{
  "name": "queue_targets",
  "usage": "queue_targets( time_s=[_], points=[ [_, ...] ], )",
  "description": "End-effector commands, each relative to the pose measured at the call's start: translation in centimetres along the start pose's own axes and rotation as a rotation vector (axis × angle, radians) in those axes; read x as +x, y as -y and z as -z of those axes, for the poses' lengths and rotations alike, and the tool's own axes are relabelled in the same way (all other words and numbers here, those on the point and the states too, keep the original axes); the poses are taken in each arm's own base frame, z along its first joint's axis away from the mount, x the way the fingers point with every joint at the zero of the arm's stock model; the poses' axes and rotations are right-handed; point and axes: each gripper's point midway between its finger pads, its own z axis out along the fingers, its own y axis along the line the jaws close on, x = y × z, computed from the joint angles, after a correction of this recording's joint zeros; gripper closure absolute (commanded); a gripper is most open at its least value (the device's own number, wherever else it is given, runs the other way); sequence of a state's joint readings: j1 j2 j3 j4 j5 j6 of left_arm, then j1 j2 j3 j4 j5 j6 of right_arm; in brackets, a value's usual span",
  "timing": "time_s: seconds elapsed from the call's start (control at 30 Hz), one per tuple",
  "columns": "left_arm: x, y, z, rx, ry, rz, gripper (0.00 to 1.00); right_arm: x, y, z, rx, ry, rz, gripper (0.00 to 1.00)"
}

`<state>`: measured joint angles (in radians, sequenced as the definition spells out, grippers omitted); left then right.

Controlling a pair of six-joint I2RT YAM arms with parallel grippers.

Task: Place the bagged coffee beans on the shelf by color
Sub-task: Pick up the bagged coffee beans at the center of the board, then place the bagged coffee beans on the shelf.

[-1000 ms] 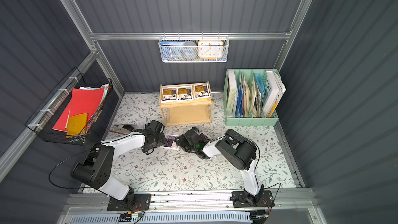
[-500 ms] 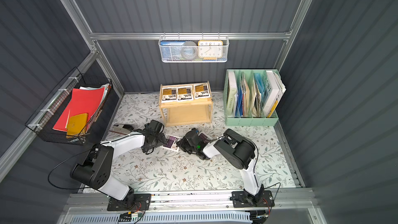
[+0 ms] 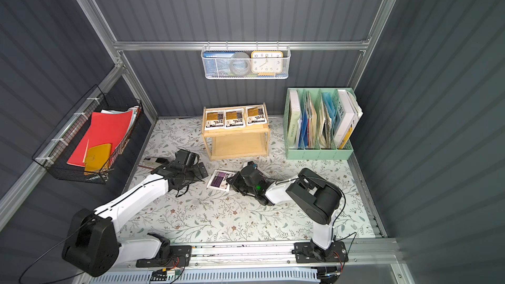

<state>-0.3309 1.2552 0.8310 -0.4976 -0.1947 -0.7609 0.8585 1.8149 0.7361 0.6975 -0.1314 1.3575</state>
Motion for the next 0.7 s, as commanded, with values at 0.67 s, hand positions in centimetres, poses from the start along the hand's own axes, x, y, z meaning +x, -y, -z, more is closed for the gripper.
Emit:
queue_targets(
  time_s=[0.67],
  points=[
    [-6.5,6.7,9.9,0.557,0.146,0.306,0.00,-7.7,-4.6,1.4,-0.189,0.555,-0.224,1.00]
  ],
)
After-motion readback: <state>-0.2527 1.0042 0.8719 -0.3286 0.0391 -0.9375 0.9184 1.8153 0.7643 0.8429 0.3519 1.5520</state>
